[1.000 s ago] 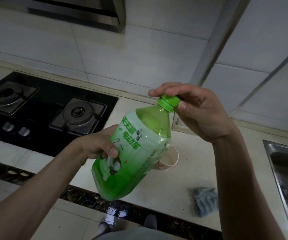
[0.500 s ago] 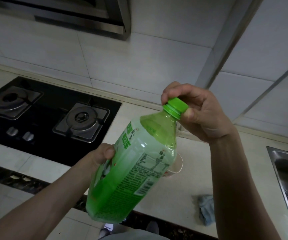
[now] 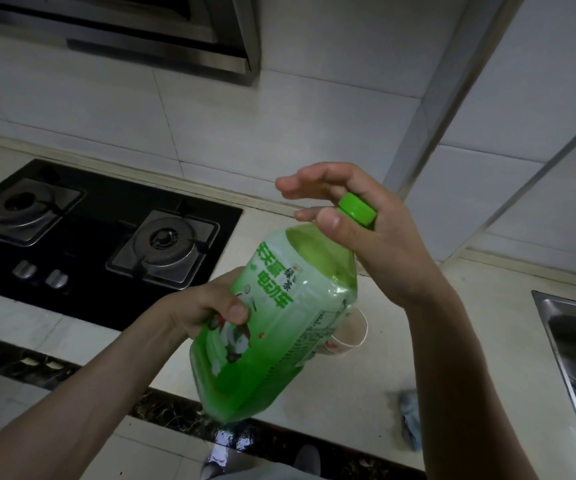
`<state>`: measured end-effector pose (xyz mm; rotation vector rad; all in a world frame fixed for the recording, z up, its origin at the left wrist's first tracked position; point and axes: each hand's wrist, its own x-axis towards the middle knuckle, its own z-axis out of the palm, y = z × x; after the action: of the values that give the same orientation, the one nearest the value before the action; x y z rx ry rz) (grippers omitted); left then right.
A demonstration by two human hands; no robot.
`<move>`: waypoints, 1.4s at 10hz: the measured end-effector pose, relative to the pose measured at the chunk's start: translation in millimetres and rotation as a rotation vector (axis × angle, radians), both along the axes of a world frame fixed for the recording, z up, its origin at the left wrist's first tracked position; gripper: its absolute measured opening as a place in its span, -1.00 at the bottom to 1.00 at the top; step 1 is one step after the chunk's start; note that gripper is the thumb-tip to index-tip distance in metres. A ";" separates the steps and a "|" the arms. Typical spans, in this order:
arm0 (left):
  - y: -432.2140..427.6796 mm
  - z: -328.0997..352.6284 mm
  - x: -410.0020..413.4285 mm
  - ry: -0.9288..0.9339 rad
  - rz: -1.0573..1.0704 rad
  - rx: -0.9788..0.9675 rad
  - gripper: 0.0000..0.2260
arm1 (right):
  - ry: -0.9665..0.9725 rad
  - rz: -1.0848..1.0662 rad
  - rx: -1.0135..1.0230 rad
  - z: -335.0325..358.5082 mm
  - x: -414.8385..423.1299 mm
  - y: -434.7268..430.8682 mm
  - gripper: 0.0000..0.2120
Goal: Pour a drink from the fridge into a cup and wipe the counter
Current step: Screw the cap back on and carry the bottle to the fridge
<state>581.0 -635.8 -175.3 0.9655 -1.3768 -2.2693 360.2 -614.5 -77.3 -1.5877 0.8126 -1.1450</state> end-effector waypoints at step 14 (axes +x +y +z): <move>9.0 26.3 23.1 -0.462 0.071 -0.772 -0.27 | 1.016 -0.727 -0.018 -19.6 17.1 -5.8 -0.32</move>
<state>604.2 -626.8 -149.0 1.2346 -2.1181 -1.2766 377.3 -620.3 -96.8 -1.9363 2.1710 -0.7231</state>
